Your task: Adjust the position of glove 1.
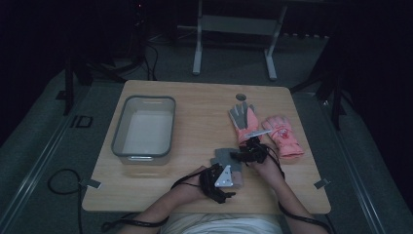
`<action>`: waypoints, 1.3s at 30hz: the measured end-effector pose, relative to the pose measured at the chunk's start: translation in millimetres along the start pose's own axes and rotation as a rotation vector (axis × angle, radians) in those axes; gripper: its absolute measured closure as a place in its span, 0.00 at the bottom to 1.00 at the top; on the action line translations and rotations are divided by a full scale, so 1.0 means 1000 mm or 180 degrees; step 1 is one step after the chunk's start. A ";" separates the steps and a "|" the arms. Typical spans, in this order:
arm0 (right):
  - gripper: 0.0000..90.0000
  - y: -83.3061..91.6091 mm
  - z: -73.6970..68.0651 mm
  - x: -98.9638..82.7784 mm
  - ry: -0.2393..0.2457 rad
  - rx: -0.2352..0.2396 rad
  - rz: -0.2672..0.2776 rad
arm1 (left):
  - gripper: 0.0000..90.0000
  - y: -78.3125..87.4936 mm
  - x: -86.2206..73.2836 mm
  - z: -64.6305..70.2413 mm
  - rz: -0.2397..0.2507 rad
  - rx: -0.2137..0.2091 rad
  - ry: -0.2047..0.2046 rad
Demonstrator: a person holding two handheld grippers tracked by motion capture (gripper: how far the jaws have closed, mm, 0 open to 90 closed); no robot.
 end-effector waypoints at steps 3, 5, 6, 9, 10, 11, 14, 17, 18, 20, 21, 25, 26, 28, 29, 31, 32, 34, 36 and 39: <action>0.51 0.000 -0.002 0.000 0.0050 0.0003 -0.0063 | 0.39 -0.001 -0.003 -0.002 0.0003 0.0085 -0.0068; 0.59 0.000 -0.005 0.000 0.0016 0.0075 -0.0061 | 0.39 -0.005 -0.004 -0.001 -0.0078 0.0257 -0.0270; 0.61 0.000 -0.005 0.000 0.0025 0.0069 -0.0065 | 0.39 -0.006 -0.004 0.001 -0.0126 0.0317 -0.0336; 0.68 -0.001 -0.008 0.000 -0.0005 0.0104 -0.0093 | 0.42 -0.007 -0.004 0.000 -0.0143 0.0421 -0.0343; 0.71 -0.001 -0.008 0.000 -0.0023 0.0121 -0.0104 | 0.47 -0.007 -0.004 0.000 -0.0143 0.0421 -0.0343; 0.75 -0.001 -0.009 0.000 -0.0039 0.0140 -0.0102 | 0.51 -0.006 -0.004 -0.003 -0.0146 0.0463 -0.0334; 0.80 -0.001 -0.012 0.001 0.0023 0.0105 -0.0072 | 0.64 -0.003 -0.002 -0.007 -0.0100 0.0418 -0.0217; 0.83 0.000 -0.015 0.003 0.0064 0.0091 -0.0073 | 0.75 0.001 0.000 -0.011 -0.0122 0.0313 -0.0124; 0.83 0.000 -0.015 0.003 0.0064 0.0091 -0.0073 | 0.75 0.003 0.000 -0.012 -0.0145 0.0309 -0.0162; 0.84 0.001 -0.016 0.004 0.0017 0.0137 -0.0062 | 0.76 0.005 0.001 -0.013 -0.0171 0.0309 -0.0190; 0.84 0.002 -0.016 0.005 0.0004 0.0165 -0.0056 | 0.76 0.006 0.002 -0.014 -0.0175 0.0306 -0.0194; 0.84 0.007 -0.021 0.013 0.0035 0.0185 0.0001 | 0.77 0.012 0.004 -0.020 -0.0212 0.0303 -0.0214; 0.84 0.012 -0.025 0.020 0.0090 0.0179 0.0048 | 0.77 0.014 0.004 -0.021 -0.0217 0.0318 -0.0218; 0.84 0.016 -0.029 0.027 0.0132 0.0180 0.0089 | 0.77 0.018 0.006 -0.024 -0.0215 0.0344 -0.0237; 0.84 0.016 -0.029 0.027 0.0132 0.0180 0.0089 | 0.77 0.021 0.007 -0.026 -0.0215 0.0362 -0.0248; 0.84 0.021 -0.033 0.035 0.0167 0.0186 0.0145 | 0.77 0.026 0.009 -0.030 -0.0202 0.0398 -0.0249; 0.84 0.024 -0.035 0.039 0.0192 0.0187 0.0180 | 0.77 0.030 0.011 -0.033 -0.0195 0.0427 -0.0265; 0.84 0.030 -0.040 0.050 0.0248 0.0187 0.0257 | 0.77 0.039 0.014 -0.038 -0.0167 0.0471 -0.0266; 0.85 0.033 -0.043 0.057 0.0282 0.0182 0.0292 | 0.77 0.045 0.015 -0.043 -0.0177 0.0505 -0.0275; 0.85 0.035 -0.048 0.065 0.0318 0.0195 0.0315 | 0.77 0.052 0.015 -0.047 -0.0201 0.0531 -0.0294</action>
Point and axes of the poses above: each handheld gripper's, and its own axes: y roughly backward along the jaws, x roughly out of its top, z roughly to its right, the point moved 8 cm from there along -y, roughly forward along the jaws, and after that the axes turned 5 degrees about x, right-handed, at the moved point
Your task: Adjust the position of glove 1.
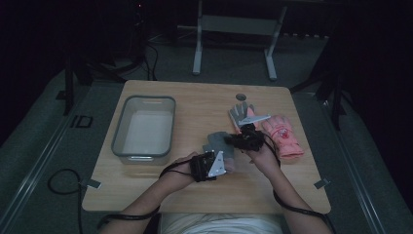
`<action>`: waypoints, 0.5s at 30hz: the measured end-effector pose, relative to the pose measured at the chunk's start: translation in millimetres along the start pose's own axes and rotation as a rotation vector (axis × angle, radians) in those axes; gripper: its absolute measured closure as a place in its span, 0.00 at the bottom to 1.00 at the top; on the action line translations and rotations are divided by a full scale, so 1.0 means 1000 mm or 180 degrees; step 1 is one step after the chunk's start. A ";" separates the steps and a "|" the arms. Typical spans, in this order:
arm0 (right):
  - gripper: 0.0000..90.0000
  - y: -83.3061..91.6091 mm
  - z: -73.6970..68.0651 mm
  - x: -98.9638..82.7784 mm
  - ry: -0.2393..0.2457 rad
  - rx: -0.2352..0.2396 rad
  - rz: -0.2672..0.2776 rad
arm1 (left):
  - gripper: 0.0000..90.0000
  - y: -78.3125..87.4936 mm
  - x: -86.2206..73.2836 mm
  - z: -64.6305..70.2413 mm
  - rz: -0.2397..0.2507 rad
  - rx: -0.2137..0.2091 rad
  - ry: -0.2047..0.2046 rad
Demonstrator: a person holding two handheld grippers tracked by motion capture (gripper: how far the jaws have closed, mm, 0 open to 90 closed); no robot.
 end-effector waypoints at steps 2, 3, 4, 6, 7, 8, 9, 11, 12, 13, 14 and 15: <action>0.85 0.000 -0.004 0.006 0.0074 0.0001 -0.0013 | 0.77 0.003 -0.002 -0.004 -0.0021 0.0019 0.0014; 0.85 0.000 -0.006 0.009 0.0096 -0.0002 -0.0013 | 0.77 0.004 -0.003 -0.006 -0.0031 0.0006 0.0021; 0.85 -0.001 -0.008 0.011 0.0126 -0.0003 -0.0012 | 0.77 0.005 -0.004 -0.008 -0.0037 0.0018 0.0028; 0.85 0.000 -0.012 0.018 0.0164 0.0024 0.0033 | 0.77 0.009 -0.006 -0.012 -0.0051 0.0036 0.0034; 0.85 0.000 -0.013 0.021 0.0182 0.0023 0.0049 | 0.77 0.011 -0.006 -0.015 -0.0047 0.0054 0.0042; 0.85 0.000 -0.015 0.025 0.0191 0.0038 0.0072 | 0.77 0.014 -0.006 -0.017 -0.0047 0.0064 0.0051; 0.85 0.001 -0.016 0.028 0.0197 0.0048 0.0085 | 0.77 0.017 -0.007 -0.019 -0.0056 0.0082 0.0038; 0.85 0.000 -0.019 0.036 0.0216 0.0068 0.0109 | 0.77 0.022 -0.008 -0.024 -0.0075 0.0121 0.0025; 0.85 0.000 -0.021 0.039 0.0239 0.0075 0.0116 | 0.77 0.025 -0.008 -0.027 -0.0094 0.0136 0.0009; 0.85 0.000 -0.022 0.043 0.0260 0.0086 0.0127 | 0.77 0.028 -0.009 -0.029 -0.0103 0.0152 0.0007; 0.85 -0.001 -0.024 0.047 0.0274 0.0090 0.0134 | 0.77 0.030 -0.010 -0.032 -0.0111 0.0165 0.0025; 0.85 -0.002 -0.026 0.051 0.0297 0.0092 0.0145 | 0.77 0.033 -0.011 -0.035 -0.0125 0.0173 0.0019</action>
Point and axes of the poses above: each handheld gripper's, and its own axes: y roughly backward along the jaws, x roughly out of its top, z roughly to its right, the point moved 8 cm from there along -y, roughly forward along the jaws, and after that the axes turned 5 degrees about x, right-handed, at the moved point
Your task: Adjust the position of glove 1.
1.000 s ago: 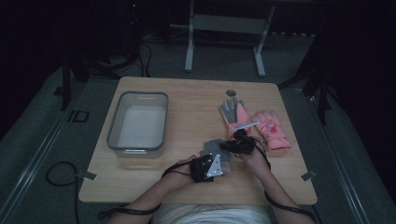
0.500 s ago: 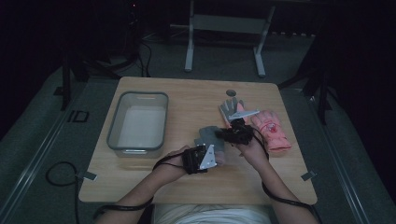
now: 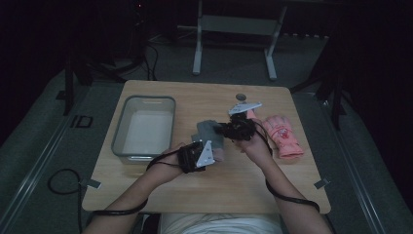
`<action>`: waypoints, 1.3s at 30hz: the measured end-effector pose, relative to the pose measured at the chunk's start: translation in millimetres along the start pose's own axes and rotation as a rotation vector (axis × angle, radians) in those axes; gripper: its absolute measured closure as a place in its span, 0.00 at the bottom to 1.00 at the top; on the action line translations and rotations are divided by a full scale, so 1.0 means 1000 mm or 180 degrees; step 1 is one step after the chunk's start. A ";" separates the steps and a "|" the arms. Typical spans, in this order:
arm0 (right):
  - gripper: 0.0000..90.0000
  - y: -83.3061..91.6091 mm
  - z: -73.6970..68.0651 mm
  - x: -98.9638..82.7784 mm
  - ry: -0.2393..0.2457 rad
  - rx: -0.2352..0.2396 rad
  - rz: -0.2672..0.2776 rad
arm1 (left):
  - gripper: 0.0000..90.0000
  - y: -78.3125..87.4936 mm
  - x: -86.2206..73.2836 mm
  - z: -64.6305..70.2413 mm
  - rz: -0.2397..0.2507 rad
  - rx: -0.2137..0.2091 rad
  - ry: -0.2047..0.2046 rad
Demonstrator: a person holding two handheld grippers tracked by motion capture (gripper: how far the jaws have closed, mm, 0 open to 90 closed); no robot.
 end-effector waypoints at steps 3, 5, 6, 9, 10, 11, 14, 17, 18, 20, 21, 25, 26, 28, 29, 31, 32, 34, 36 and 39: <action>0.85 -0.004 -0.005 0.011 0.0038 0.0020 0.0013 | 0.77 0.008 -0.004 -0.007 -0.0024 0.0036 -0.0005; 0.85 -0.007 -0.008 0.018 0.0069 0.0039 0.0027 | 0.77 0.013 -0.007 -0.011 -0.0013 0.0053 0.0011; 0.85 -0.009 -0.010 0.021 0.0087 0.0041 0.0015 | 0.77 0.015 -0.009 -0.014 -0.0007 0.0074 0.0009; 0.85 -0.012 -0.013 0.028 0.0075 0.0068 0.0035 | 0.77 0.016 -0.011 -0.015 -0.0010 0.0092 0.0021; 0.85 -0.016 -0.017 0.034 0.0108 0.0077 0.0032 | 0.77 0.024 -0.018 -0.021 -0.0048 0.0109 0.0041; 0.85 -0.018 -0.019 0.037 0.0116 0.0082 0.0029 | 0.77 0.026 -0.019 -0.023 -0.0058 0.0105 0.0057; 0.85 -0.024 -0.024 0.046 0.0143 0.0104 0.0032 | 0.77 0.033 -0.024 -0.028 -0.0101 0.0140 0.0035; 0.85 -0.029 -0.029 0.055 0.0138 0.0132 0.0051 | 0.77 0.040 -0.029 -0.034 -0.0111 0.0175 0.0055; 0.85 -0.031 -0.031 0.058 0.0136 0.0150 0.0054 | 0.77 0.042 -0.031 -0.036 -0.0121 0.0187 0.0062; 0.85 -0.035 -0.034 0.063 0.0147 0.0161 0.0057 | 0.77 0.046 -0.035 -0.040 -0.0153 0.0203 0.0066; 0.85 -0.038 -0.036 0.065 0.0153 0.0165 0.0048 | 0.77 0.048 -0.037 -0.041 -0.0168 0.0214 0.0062; 0.85 -0.048 -0.043 0.075 0.0182 0.0192 0.0049 | 0.77 0.056 -0.046 -0.049 -0.0233 0.0222 0.0070; 0.85 -0.050 -0.045 0.077 0.0193 0.0200 0.0044 | 0.77 0.058 -0.048 -0.051 -0.0236 0.0227 0.0085; 0.85 -0.056 -0.048 0.082 0.0198 0.0211 0.0039 | 0.77 0.061 -0.054 -0.054 -0.0273 0.0239 0.0089; 0.85 -0.058 -0.049 0.084 0.0197 0.0229 0.0037 | 0.77 0.063 -0.057 -0.056 -0.0290 0.0259 0.0092; 0.85 -0.064 -0.053 0.089 0.0198 0.0251 0.0042 | 0.77 0.066 -0.061 -0.058 -0.0318 0.0273 0.0103; 0.85 -0.066 -0.056 0.091 0.0205 0.0262 0.0039 | 0.77 0.068 -0.064 -0.059 -0.0346 0.0282 0.0100; 0.85 -0.072 -0.060 0.094 0.0238 0.0266 0.0035 | 0.77 0.071 -0.069 -0.061 -0.0352 0.0283 0.0137; 0.85 -0.077 -0.065 0.097 0.0262 0.0283 0.0028 | 0.77 0.075 -0.074 -0.062 -0.0371 0.0294 0.0144; 0.85 -0.082 -0.069 0.100 0.0282 0.0293 0.0024 | 0.77 0.077 -0.077 -0.064 -0.0377 0.0291 0.0160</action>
Point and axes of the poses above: each handheld gripper's, and its own axes: y roughly backward along the jaws, x roughly out of its top, z roughly to its right, the point moved 8 cm from there along -y, roughly forward along the jaws, and after that the axes turned 5 degrees about x, right-handed, at the moved point
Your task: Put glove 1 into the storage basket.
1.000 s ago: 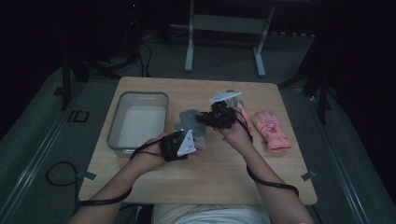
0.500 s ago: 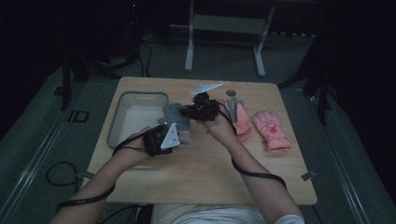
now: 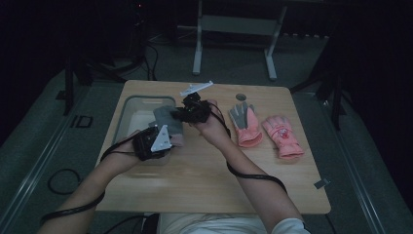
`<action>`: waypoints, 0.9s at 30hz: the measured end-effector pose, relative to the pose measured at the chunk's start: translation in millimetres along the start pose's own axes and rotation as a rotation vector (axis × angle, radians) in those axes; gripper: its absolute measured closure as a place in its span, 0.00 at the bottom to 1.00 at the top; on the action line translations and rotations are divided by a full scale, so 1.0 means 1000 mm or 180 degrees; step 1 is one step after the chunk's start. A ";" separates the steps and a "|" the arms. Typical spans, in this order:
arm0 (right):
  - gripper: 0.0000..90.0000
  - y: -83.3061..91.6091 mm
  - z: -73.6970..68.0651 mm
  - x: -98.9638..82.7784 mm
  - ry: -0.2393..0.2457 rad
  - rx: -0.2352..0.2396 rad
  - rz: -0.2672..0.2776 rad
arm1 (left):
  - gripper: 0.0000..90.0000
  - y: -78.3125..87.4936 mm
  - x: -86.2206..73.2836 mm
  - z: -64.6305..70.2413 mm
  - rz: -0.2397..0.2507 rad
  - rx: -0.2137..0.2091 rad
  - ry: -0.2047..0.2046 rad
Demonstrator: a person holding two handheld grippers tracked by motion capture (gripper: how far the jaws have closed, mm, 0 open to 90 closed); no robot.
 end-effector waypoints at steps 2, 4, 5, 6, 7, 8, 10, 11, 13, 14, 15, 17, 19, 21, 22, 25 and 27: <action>0.85 -0.007 -0.003 0.005 0.0006 0.0022 0.0002 | 0.77 0.004 -0.009 -0.006 -0.0018 0.0024 0.0014; 0.85 -0.013 -0.004 0.009 0.0030 0.0026 -0.0001 | 0.77 0.006 -0.015 -0.010 -0.0038 0.0029 0.0024; 0.85 -0.016 -0.005 0.011 0.0022 0.0029 -0.0010 | 0.77 0.006 -0.018 -0.012 -0.0047 0.0036 0.0037; 0.85 -0.019 -0.006 0.014 0.0035 0.0031 -0.0013 | 0.77 0.007 -0.021 -0.015 -0.0076 0.0046 0.0016; 0.85 -0.023 -0.007 0.017 0.0040 0.0030 -0.0019 | 0.77 0.007 -0.023 -0.017 -0.0076 0.0060 0.0014; 0.85 -0.025 -0.007 0.019 0.0044 0.0029 -0.0017 | 0.77 0.007 -0.026 -0.020 -0.0084 0.0053 0.0014; 0.85 -0.032 -0.006 0.024 0.0049 0.0035 -0.0024 | 0.77 0.007 -0.031 -0.026 -0.0088 0.0038 0.0047; 0.85 -0.035 -0.006 0.026 0.0040 0.0040 -0.0030 | 0.77 0.007 -0.034 -0.029 -0.0091 0.0049 0.0030; 0.85 -0.042 -0.004 0.030 0.0009 0.0041 -0.0028 | 0.77 0.007 -0.039 -0.033 -0.0077 -0.0012 0.0034; 0.85 -0.046 -0.004 0.031 0.0007 0.0043 -0.0033 | 0.77 0.006 -0.043 -0.036 -0.0087 -0.0033 0.0003; 0.85 -0.050 -0.003 0.031 -0.0008 0.0032 -0.0024 | 0.77 0.005 -0.046 -0.037 -0.0102 -0.0049 -0.0026; 0.85 -0.058 0.000 0.030 -0.0042 0.0027 -0.0017 | 0.77 0.002 -0.052 -0.041 -0.0127 -0.0124 -0.0026; 0.85 -0.066 0.004 0.028 -0.0073 -0.0012 -0.0017 | 0.77 -0.004 -0.059 -0.045 -0.0174 -0.0166 -0.0046; 0.85 -0.077 0.011 0.020 -0.0166 -0.0034 -0.0060 | 0.77 -0.011 -0.065 -0.046 -0.0206 -0.0253 -0.0039; 0.85 -0.077 0.011 0.020 -0.0166 -0.0034 -0.0060 | 0.77 -0.015 -0.068 -0.046 -0.0233 -0.0276 -0.0035; 0.85 -0.088 0.018 0.011 -0.0214 -0.0061 -0.0125 | 0.77 -0.026 -0.076 -0.045 -0.0282 -0.0403 -0.0043; 0.85 -0.095 0.021 0.004 -0.0219 -0.0102 -0.0190 | 0.77 -0.034 -0.084 -0.045 -0.0343 -0.0479 -0.0103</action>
Point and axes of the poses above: each handheld gripper's, and its own axes: y roughly backward along the jaws, x roughly out of its top, z roughly to its right, the point moved 8 cm from there along -y, roughly forward along the jaws, and after that the axes turned 5 degrees about x, right-handed, at the moved point
